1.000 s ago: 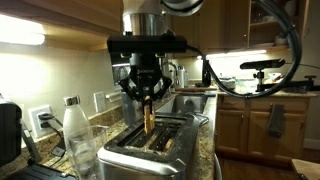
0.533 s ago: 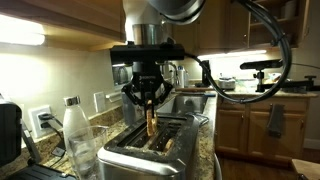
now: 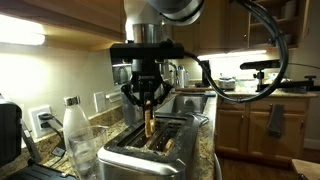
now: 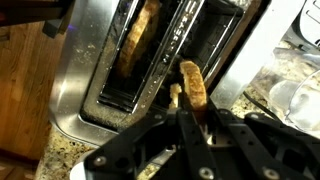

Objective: Put the slices of bread in the toaster

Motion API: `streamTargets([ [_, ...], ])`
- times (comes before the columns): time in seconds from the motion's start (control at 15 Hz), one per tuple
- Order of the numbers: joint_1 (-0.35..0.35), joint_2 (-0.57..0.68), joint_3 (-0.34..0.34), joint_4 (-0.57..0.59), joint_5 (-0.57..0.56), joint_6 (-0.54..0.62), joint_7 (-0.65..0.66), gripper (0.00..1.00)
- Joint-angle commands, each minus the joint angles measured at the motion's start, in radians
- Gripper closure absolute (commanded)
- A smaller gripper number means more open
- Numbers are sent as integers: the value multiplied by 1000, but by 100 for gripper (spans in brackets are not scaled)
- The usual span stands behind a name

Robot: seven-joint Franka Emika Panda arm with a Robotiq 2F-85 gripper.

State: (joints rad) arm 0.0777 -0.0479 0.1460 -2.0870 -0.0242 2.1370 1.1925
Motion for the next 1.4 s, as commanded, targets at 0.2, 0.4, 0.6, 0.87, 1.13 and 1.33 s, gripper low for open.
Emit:
streamTargets([
  [0.2,9,0,-10,6,27,-8,-17,90],
  [0.4,10,2,-9,13,25,-15,-17,90],
  [0.6,11,-3,-8,17,33,-15,-18,90],
  [0.87,8,6,-12,25,57,-15,-51,90],
  [1.13,5,10,-17,18,71,-5,-64,91],
  [1.33,4,10,-21,17,78,-4,-80,54],
])
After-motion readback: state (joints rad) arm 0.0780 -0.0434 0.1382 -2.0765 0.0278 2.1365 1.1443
